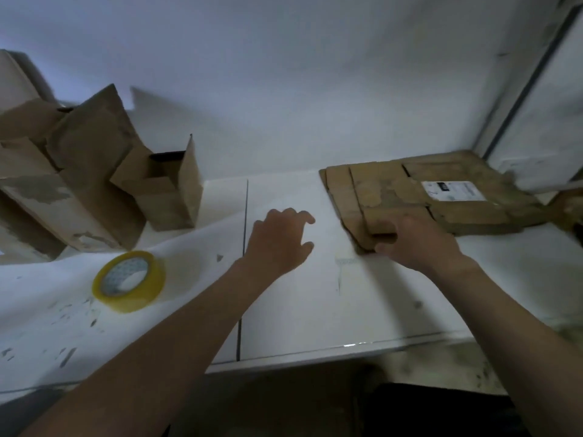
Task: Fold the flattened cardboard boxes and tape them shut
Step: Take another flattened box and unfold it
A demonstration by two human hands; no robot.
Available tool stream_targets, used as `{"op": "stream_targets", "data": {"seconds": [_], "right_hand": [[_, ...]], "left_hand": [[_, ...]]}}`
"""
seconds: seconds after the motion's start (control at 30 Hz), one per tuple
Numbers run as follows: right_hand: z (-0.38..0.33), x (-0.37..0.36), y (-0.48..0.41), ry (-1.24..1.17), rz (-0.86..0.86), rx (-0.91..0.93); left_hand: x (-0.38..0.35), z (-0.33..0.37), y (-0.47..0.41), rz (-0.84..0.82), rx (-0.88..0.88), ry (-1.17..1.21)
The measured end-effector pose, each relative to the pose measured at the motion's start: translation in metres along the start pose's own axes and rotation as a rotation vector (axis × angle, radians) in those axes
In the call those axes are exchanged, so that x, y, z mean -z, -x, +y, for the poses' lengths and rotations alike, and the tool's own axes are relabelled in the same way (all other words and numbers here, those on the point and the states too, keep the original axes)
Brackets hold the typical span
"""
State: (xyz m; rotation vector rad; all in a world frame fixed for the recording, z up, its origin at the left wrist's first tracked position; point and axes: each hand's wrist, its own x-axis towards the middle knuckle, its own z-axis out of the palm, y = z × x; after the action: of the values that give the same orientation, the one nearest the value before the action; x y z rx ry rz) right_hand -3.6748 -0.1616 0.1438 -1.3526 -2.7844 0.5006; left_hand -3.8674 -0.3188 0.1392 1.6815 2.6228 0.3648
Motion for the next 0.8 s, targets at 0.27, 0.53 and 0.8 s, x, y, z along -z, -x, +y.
{"op": "stream_targets", "data": {"seconds": [0.27, 0.53, 0.8], "right_hand": [[0.075, 0.008, 0.002, -0.008, -0.002, -0.146], [0.104, 0.012, -0.015, -0.02, 0.007, -0.157], [0.1, 0.022, -0.03, -0.046, 0.072, -0.147]], "left_hand": [[-0.038, 0.105, -0.083, -0.118, -0.219, 0.061], [-0.078, 0.141, -0.145, -0.257, -0.256, 0.067], [-0.078, 0.145, -0.16, -0.063, -0.346, -0.05]]}}
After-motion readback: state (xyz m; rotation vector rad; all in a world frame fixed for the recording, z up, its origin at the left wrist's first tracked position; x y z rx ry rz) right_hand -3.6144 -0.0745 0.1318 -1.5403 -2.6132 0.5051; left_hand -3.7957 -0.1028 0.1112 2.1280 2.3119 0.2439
